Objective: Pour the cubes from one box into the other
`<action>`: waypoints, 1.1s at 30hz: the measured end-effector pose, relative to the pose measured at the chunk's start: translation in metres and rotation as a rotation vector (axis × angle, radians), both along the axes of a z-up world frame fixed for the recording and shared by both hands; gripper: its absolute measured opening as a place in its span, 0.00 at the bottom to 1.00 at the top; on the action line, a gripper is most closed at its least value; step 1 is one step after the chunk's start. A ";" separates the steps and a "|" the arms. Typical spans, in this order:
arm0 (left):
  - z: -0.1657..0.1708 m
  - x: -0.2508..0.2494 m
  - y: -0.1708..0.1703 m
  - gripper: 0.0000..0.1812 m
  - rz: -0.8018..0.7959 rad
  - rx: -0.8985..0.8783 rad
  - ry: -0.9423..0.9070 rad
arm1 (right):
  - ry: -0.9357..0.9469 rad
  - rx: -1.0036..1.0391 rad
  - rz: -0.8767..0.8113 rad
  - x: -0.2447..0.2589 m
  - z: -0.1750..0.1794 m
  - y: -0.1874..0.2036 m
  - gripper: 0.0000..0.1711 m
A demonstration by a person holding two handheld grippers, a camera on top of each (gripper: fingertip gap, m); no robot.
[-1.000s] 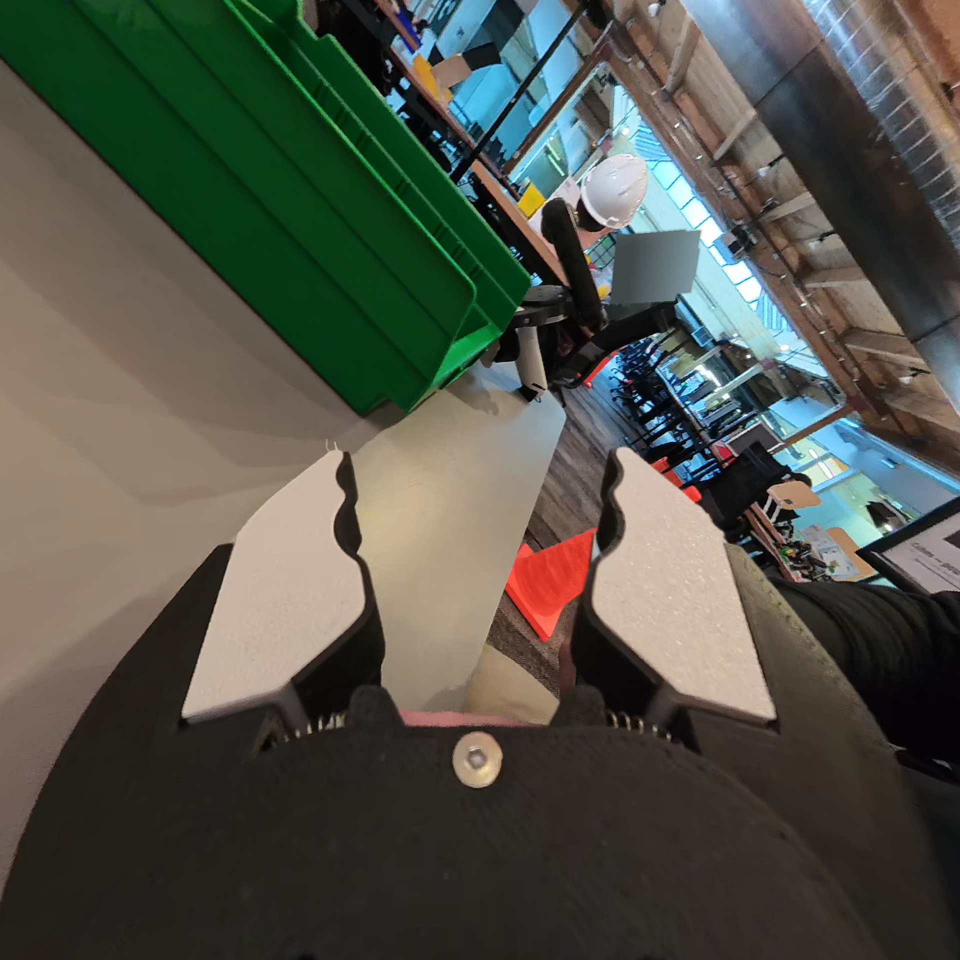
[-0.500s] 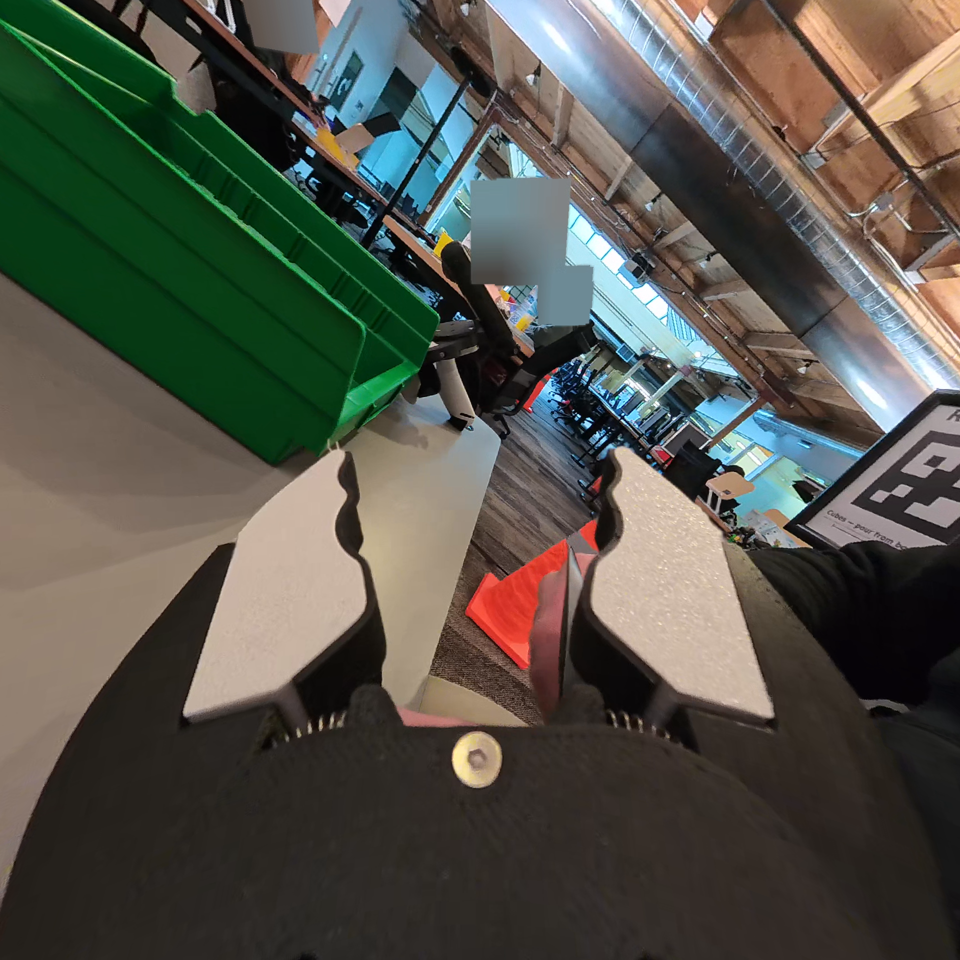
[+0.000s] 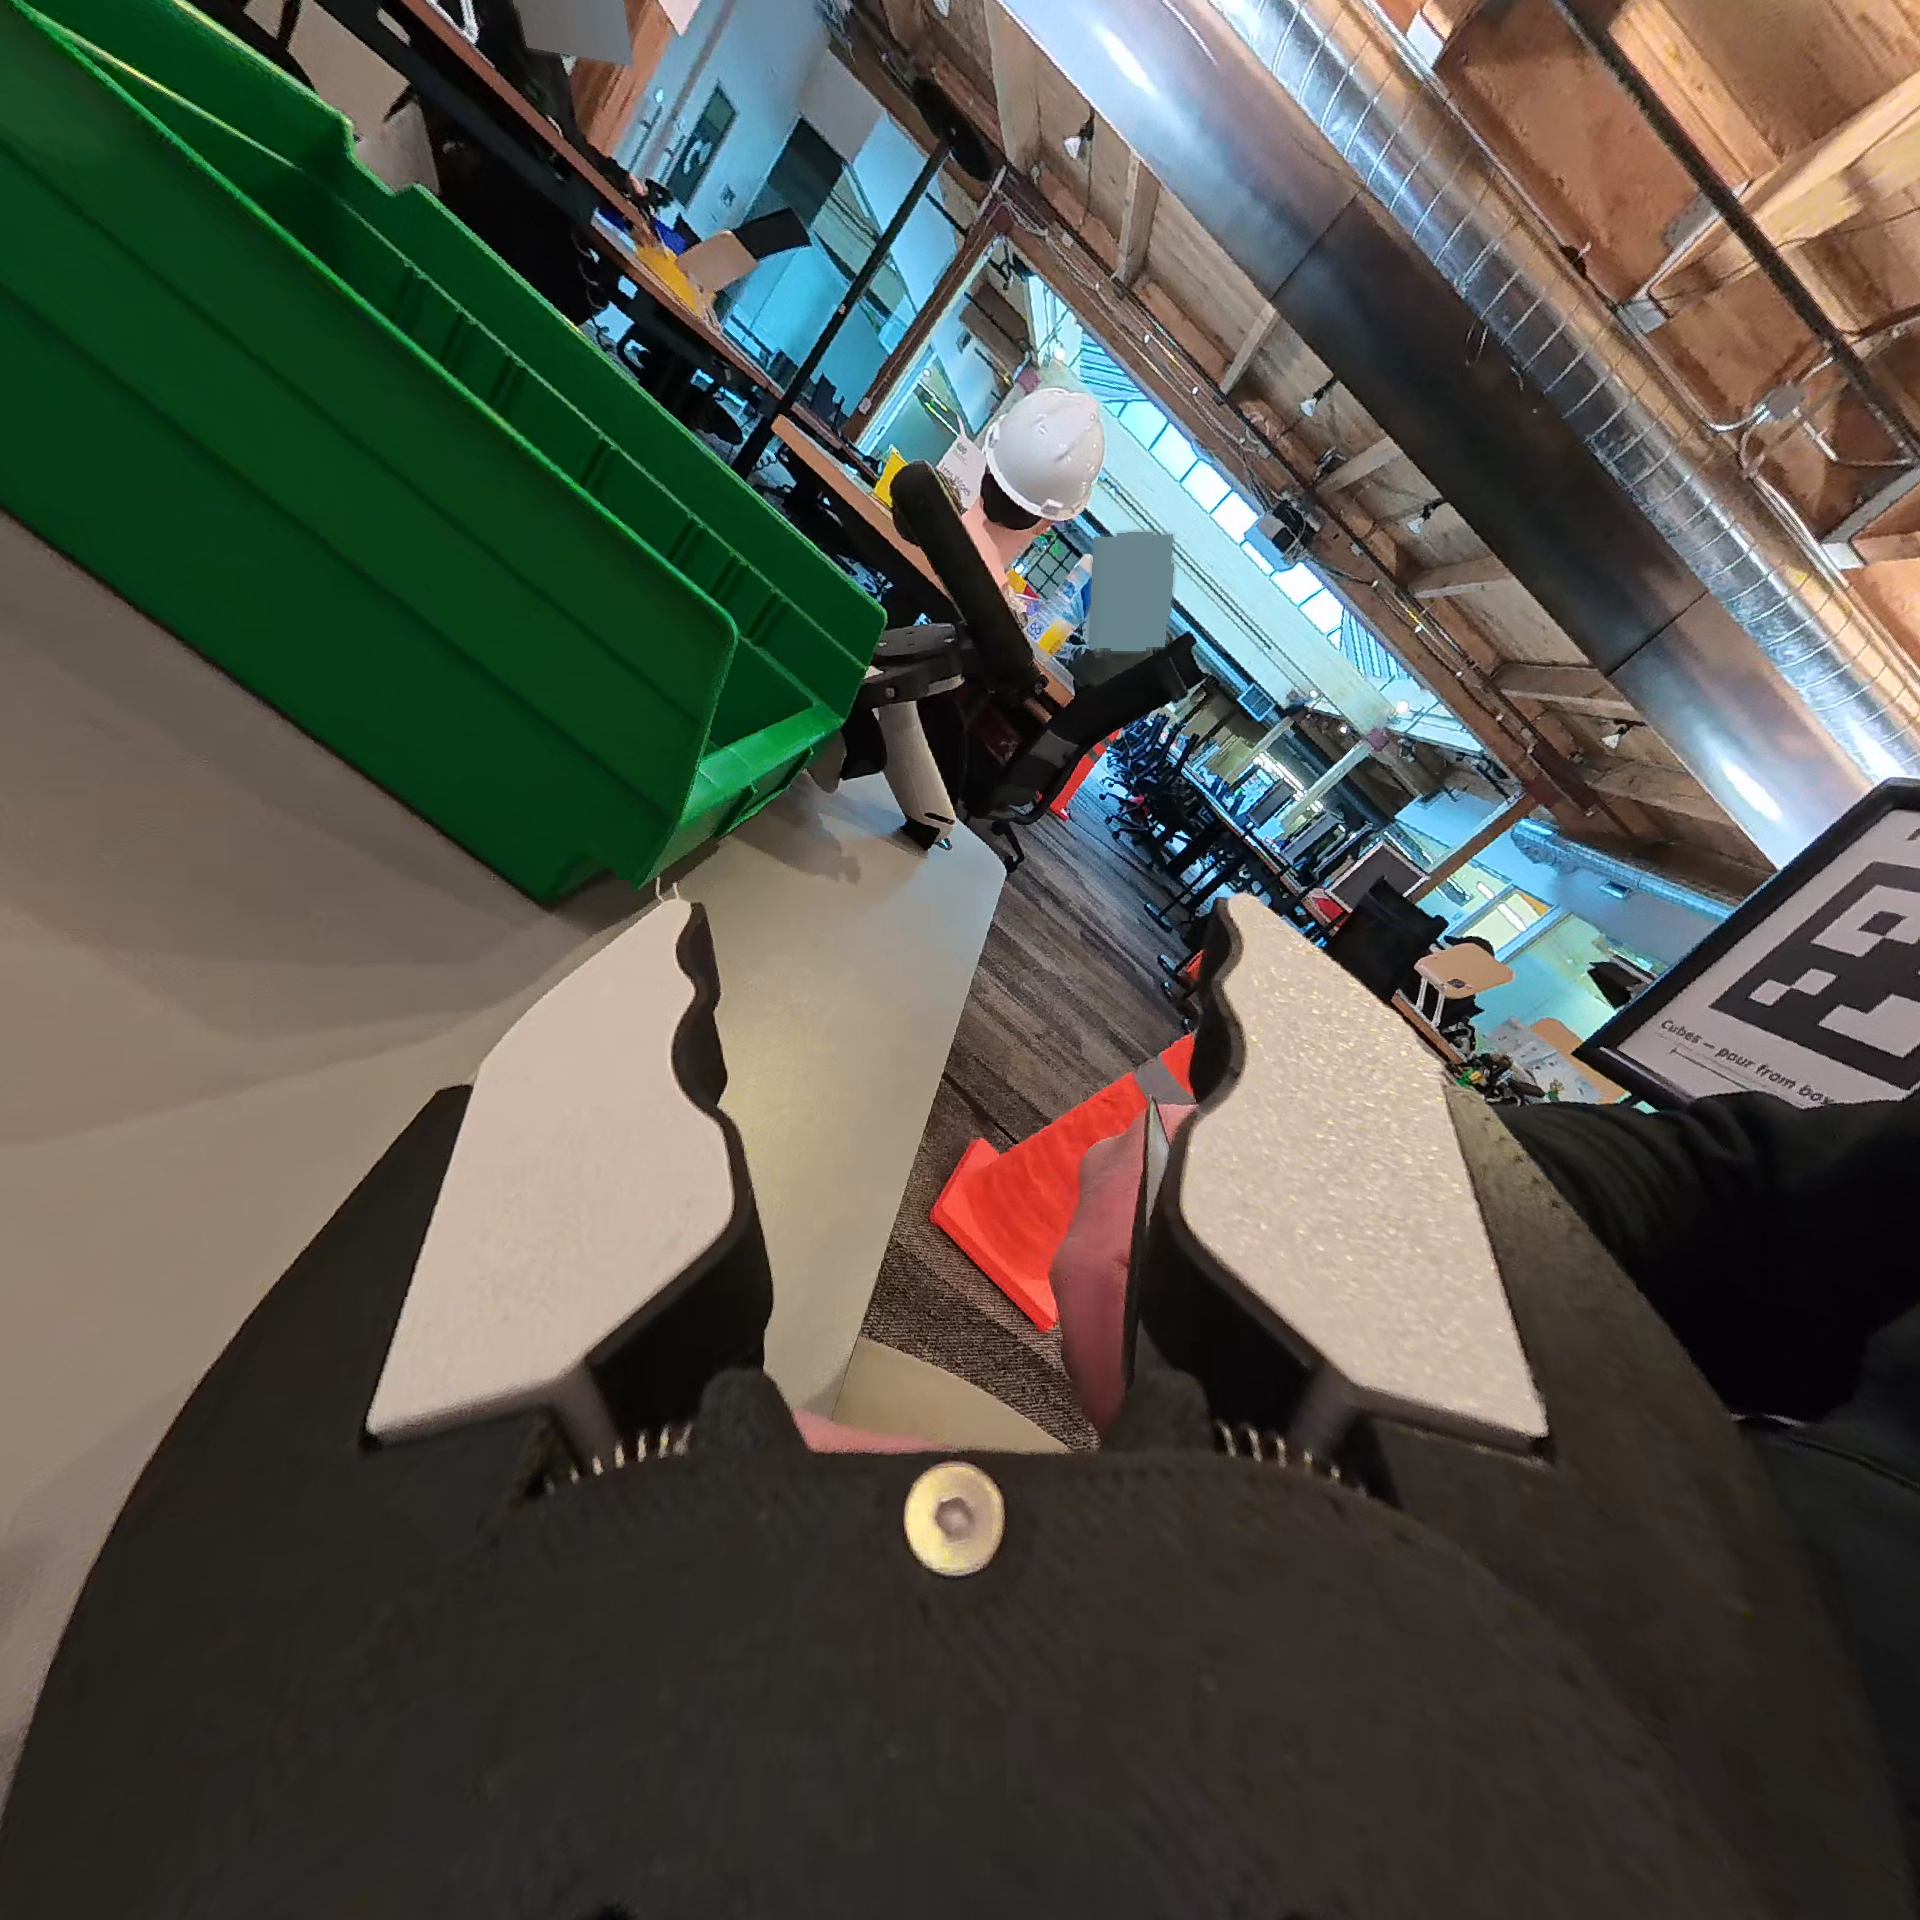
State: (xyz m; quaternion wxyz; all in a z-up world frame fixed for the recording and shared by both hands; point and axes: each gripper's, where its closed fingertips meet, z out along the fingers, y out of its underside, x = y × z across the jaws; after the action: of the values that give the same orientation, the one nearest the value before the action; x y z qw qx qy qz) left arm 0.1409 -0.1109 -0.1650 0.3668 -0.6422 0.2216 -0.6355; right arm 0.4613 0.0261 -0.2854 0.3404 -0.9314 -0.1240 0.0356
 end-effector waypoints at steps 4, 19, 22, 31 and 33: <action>-0.001 0.002 0.000 0.49 0.004 0.018 0.030 | 0.000 0.000 0.000 0.000 0.000 0.000 0.83; 0.020 -0.017 0.031 0.49 0.143 0.096 0.053 | 0.000 0.000 0.000 0.000 0.000 0.000 0.83; 0.021 -0.038 0.048 0.47 0.222 0.131 0.101 | 0.000 0.000 0.000 0.000 0.000 0.000 0.83; -0.018 -0.050 0.069 0.45 0.286 0.081 0.234 | 0.000 0.000 0.000 0.000 0.000 0.000 0.83; -0.028 -0.048 0.071 0.46 0.281 0.064 0.277 | 0.000 0.000 0.000 0.000 0.000 0.000 0.83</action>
State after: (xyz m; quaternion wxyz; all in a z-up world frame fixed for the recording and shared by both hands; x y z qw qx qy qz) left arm 0.0927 -0.0401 -0.1935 0.4382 -0.7361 0.1984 -0.4762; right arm 0.4612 0.0261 -0.2855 0.3405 -0.9314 -0.1240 0.0356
